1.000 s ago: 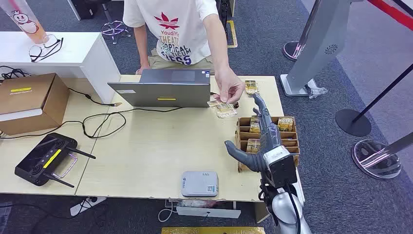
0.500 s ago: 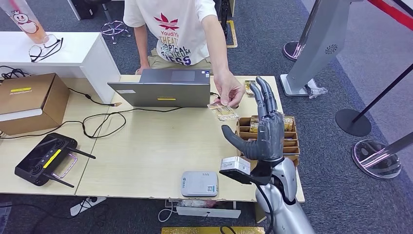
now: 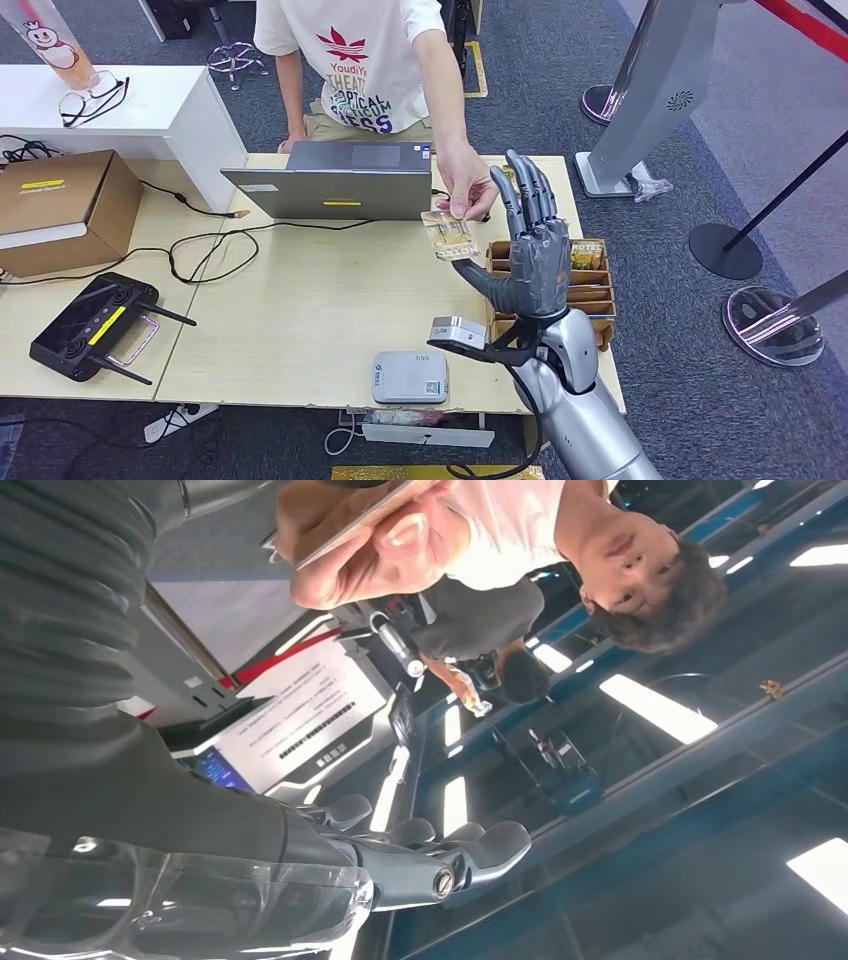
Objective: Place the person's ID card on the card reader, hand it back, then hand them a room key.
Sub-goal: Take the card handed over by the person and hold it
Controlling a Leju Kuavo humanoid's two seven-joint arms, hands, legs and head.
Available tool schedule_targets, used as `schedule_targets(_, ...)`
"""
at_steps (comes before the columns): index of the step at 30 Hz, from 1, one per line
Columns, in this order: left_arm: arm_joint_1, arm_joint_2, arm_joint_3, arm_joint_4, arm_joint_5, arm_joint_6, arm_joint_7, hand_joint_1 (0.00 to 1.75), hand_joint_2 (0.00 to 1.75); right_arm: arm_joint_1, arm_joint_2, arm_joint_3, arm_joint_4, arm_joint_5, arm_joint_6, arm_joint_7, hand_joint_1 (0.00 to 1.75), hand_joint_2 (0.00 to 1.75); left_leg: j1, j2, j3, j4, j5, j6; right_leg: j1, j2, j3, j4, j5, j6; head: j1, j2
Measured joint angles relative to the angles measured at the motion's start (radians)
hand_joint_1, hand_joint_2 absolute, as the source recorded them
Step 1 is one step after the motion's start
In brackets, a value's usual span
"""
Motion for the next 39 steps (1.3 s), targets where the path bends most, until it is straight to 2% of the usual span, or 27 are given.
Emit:
schedule_targets(3, -0.002, -0.001, 0.0, 0.0, -0.005, -0.002, 0.001, 0.0, 0.0, -0.004, -0.006, 0.004, 0.013, -0.001, -0.008, 0.0, 0.07, 1.75, 0.0, 0.0, 0.0, 0.0, 0.0, 0.0, 0.0, 0.0, 0.0, 0.0, 0.0, 0.0, 0.0, 0.0)
schedule_targets(4, -0.002, -0.001, 0.0, 0.0, -0.006, -0.002, 0.001, 0.0, 0.0, -0.005, -0.008, 0.005, 0.017, -0.001, -0.01, 0.0, 0.18, 1.75, 0.0, 0.0, 0.0, 0.0, 0.0, 0.0, 0.0, 0.0, 0.0, 0.0, 0.0, 0.0, 0.0, 0.0)
schedule_targets(8, -0.004, -0.003, 0.0, 0.0, -0.007, -0.002, 0.006, 0.0, 0.0, -0.007, -0.012, 0.009, 0.03, -0.002, -0.014, -0.001, 0.92, 1.75, 0.0, 0.0, 0.0, 0.0, 0.0, 0.0, 0.0, 0.0, 0.0, 0.0, 0.0, 0.0, 0.0, 0.0)
schedule_targets(14, -0.006, -0.003, 0.0, 0.0, -0.007, -0.002, 0.008, 0.0, 0.0, -0.013, -0.014, 0.014, 0.043, -0.002, -0.015, -0.004, 1.36, 1.75, 0.0, 0.0, 0.0, 0.0, 0.0, 0.0, 0.0, 0.0, 0.0, 0.0, 0.0, 0.0, 0.0, 0.0)
schedule_targets(20, -0.007, -0.003, 0.0, 0.0, -0.005, -0.002, 0.008, 0.0, 0.0, -0.021, -0.014, 0.017, 0.055, -0.002, -0.015, -0.004, 1.44, 1.75, 0.0, 0.0, 0.0, 0.0, 0.0, 0.0, 0.0, 0.0, 0.0, 0.0, 0.0, 0.0, 0.0, 0.0)
schedule_targets(24, -0.007, -0.003, 0.0, 0.0, -0.005, -0.002, 0.008, 0.0, 0.0, -0.024, -0.014, 0.018, 0.059, -0.002, -0.015, -0.004, 1.66, 1.75, 0.0, 0.0, 0.0, 0.0, 0.0, 0.0, 0.0, 0.0, 0.0, 0.0, 0.0, 0.0, 0.0, 0.0)
schedule_targets(27, -0.007, -0.003, 0.0, 0.0, -0.004, -0.002, 0.008, 0.0, 0.0, -0.027, -0.014, 0.02, 0.062, -0.002, -0.015, -0.004, 1.71, 1.75, 0.0, 0.0, 0.0, 0.0, 0.0, 0.0, 0.0, 0.0, 0.0, 0.0, 0.0, 0.0, 0.0, 0.0)
schedule_targets(39, -0.007, -0.003, 0.0, 0.0, 0.0, -0.002, 0.008, 0.0, 0.0, -0.039, -0.014, 0.03, 0.067, -0.002, -0.014, -0.004, 1.58, 1.75, 0.0, 0.0, 0.0, 0.0, 0.0, 0.0, 0.0, 0.0, 0.0, 0.0, 0.0, 0.0, 0.0, 0.0)
